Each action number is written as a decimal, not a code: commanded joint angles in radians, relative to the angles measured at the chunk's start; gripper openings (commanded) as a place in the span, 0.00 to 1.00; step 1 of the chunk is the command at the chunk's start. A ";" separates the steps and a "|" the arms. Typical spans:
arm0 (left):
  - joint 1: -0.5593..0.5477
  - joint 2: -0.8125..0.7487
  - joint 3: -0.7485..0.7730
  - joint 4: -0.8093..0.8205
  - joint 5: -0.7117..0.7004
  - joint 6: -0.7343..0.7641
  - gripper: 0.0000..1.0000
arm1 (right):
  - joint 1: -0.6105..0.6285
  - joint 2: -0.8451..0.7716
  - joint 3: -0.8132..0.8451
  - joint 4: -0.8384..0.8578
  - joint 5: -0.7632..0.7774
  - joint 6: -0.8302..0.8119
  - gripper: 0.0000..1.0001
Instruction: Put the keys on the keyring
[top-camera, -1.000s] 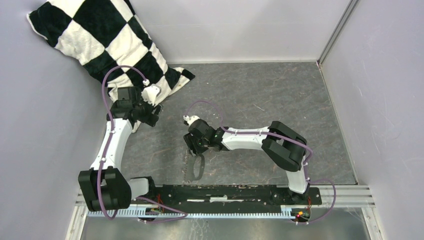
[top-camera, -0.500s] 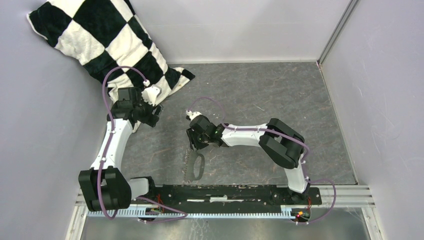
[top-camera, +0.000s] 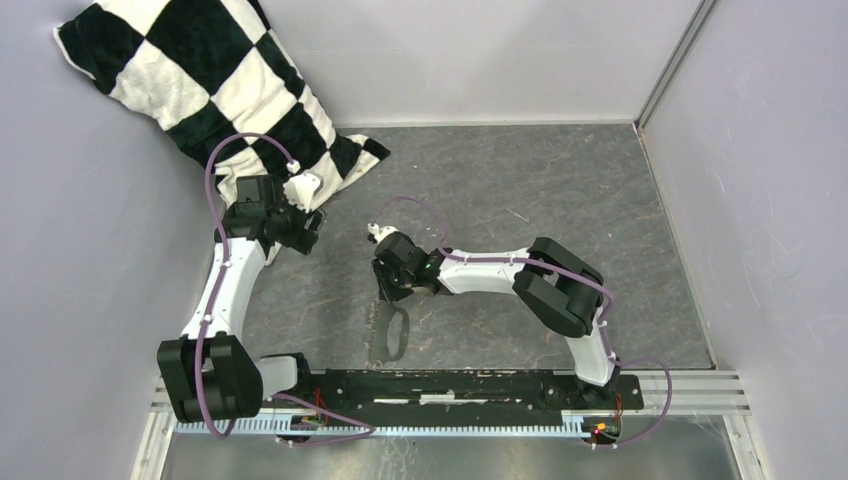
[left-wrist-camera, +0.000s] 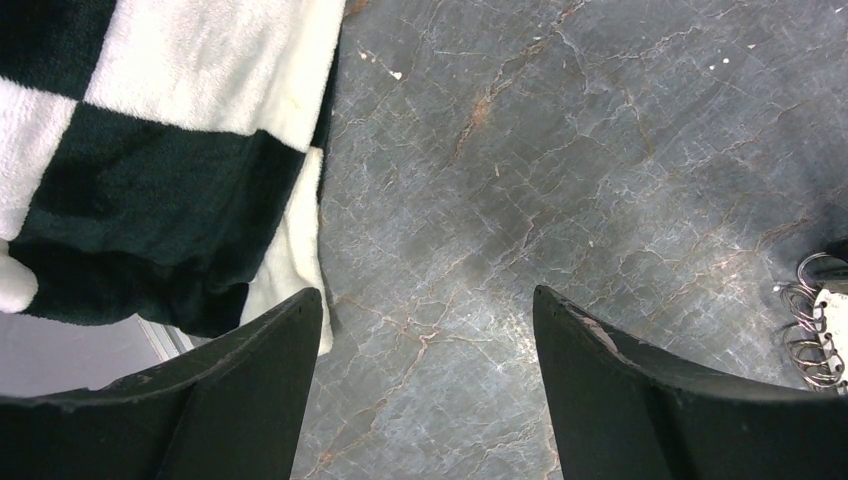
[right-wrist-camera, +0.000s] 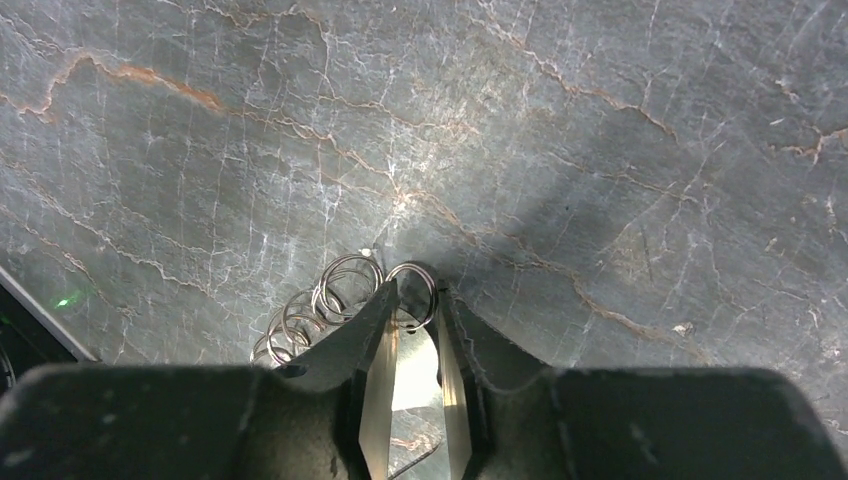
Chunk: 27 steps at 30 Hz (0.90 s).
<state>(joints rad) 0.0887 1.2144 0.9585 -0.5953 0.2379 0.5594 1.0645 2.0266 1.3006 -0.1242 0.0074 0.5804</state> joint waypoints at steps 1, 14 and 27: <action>0.002 -0.018 -0.006 0.028 0.003 -0.047 0.83 | 0.006 0.011 0.023 -0.044 0.010 0.014 0.23; 0.002 -0.016 -0.017 0.026 -0.003 -0.041 0.81 | 0.007 -0.027 -0.017 0.072 -0.060 0.049 0.00; 0.003 -0.017 0.088 -0.246 0.488 0.136 0.96 | 0.004 -0.302 -0.182 0.298 -0.067 -0.147 0.00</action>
<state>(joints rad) 0.0895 1.2182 0.9634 -0.6876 0.4259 0.5755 1.0653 1.8885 1.1599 0.0360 -0.0635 0.5507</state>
